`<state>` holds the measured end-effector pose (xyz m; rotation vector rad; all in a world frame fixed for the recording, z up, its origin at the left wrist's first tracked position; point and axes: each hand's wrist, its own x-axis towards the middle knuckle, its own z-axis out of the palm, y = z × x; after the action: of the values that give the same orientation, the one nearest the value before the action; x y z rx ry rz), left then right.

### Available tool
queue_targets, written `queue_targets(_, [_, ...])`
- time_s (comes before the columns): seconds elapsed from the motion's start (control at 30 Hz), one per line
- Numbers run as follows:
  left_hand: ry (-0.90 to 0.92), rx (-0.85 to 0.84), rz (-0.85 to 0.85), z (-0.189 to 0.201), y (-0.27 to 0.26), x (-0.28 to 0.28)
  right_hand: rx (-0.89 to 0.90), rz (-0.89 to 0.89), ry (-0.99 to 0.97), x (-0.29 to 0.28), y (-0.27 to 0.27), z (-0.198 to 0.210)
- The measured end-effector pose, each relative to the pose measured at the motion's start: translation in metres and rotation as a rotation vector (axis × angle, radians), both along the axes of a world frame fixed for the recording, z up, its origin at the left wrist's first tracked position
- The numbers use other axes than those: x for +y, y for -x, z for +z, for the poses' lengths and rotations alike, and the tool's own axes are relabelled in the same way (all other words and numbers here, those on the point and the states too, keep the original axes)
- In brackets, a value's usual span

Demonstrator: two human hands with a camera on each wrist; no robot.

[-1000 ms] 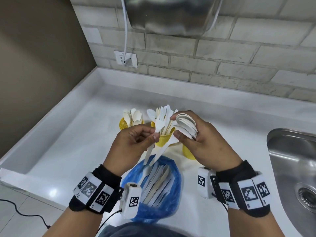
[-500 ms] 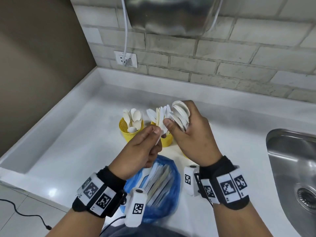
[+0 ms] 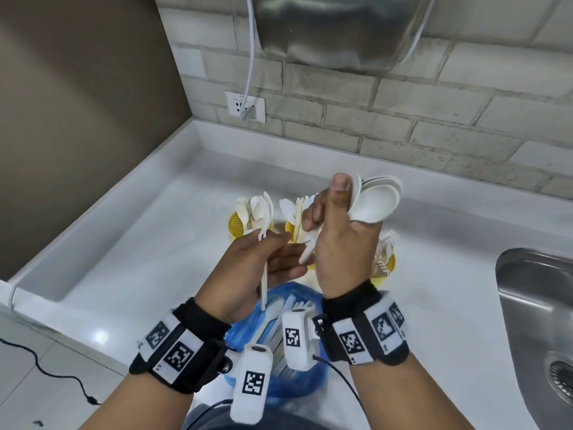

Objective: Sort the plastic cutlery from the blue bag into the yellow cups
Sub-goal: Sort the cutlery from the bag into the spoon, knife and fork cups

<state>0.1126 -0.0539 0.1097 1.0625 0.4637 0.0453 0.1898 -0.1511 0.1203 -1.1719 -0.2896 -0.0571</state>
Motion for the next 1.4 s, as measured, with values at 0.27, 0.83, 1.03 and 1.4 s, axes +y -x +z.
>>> queue_targets(0.27, [0.02, -0.031, 0.104, -0.005, -0.003, 0.016, -0.131, 0.058, 0.252, 0.018, 0.019, -0.017])
queue_targets(0.83, [-0.693, 0.101, 0.501, -0.051, -0.004, 0.099, -0.021, 0.045, 0.358, 0.058, -0.036, -0.022])
queue_targets(1.03, [-0.611, 0.252, 0.451, -0.086, -0.017, 0.104, -0.156, 0.039, 0.537, 0.09, -0.048, -0.046])
queue_targets(1.4, [-0.575, 0.24, 0.39, -0.098, -0.032, 0.105, -0.281, 0.156, 0.995, 0.111, -0.059, -0.079])
